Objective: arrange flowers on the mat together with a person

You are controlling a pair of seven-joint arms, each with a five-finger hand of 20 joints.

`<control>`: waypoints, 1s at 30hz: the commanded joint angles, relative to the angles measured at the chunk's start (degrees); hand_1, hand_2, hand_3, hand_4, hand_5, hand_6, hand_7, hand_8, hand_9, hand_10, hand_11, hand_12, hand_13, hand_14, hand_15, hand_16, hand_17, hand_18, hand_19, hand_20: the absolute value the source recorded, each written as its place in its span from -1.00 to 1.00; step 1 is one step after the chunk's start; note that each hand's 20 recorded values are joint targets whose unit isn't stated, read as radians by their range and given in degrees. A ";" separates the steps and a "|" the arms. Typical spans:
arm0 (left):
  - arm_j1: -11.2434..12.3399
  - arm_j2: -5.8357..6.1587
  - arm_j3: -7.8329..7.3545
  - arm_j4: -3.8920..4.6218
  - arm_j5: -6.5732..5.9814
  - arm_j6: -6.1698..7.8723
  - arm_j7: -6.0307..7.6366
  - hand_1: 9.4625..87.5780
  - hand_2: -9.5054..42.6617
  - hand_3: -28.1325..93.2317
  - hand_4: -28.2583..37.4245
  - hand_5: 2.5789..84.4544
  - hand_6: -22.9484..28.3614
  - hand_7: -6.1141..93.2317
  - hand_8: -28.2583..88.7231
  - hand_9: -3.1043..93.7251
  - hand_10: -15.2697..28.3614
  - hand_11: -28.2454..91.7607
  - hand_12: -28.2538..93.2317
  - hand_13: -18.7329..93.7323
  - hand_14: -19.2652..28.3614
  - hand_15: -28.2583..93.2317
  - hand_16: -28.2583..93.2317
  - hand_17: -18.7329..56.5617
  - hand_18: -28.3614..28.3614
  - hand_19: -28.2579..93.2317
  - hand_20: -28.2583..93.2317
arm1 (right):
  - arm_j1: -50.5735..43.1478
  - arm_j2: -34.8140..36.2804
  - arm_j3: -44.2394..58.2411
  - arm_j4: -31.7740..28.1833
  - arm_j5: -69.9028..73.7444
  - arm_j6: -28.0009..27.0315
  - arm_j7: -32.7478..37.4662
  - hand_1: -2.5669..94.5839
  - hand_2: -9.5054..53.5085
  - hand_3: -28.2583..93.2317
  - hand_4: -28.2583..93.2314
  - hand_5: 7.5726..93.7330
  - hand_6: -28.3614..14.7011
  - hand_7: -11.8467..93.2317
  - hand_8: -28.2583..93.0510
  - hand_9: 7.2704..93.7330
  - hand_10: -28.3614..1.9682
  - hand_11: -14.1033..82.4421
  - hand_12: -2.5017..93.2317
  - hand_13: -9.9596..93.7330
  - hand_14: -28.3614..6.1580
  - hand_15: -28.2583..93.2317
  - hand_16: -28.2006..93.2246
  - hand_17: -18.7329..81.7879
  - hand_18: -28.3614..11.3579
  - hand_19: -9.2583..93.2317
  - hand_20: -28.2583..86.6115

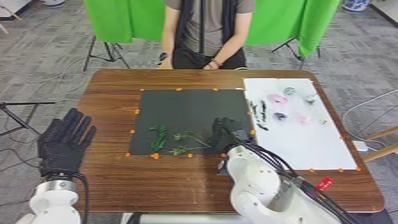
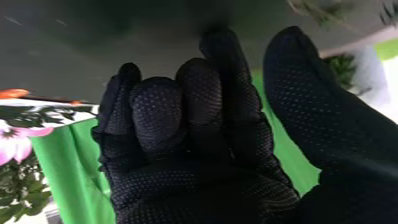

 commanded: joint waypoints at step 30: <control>-0.63 0.00 1.02 1.41 -1.33 -1.61 -1.00 -0.47 -0.14 0.69 -1.00 0.06 0.23 -0.58 -0.70 -0.23 0.25 -0.23 -0.47 -0.21 0.39 -0.12 -0.65 -0.70 0.51 0.10 -0.41 | 0.66 -4.88 -4.01 2.09 2.65 -3.27 -2.12 0.02 -1.00 0.62 -0.97 0.68 0.25 0.05 -0.22 0.58 -0.27 0.55 -0.02 0.36 -0.53 0.74 0.11 -0.13 -1.00 0.67 0.29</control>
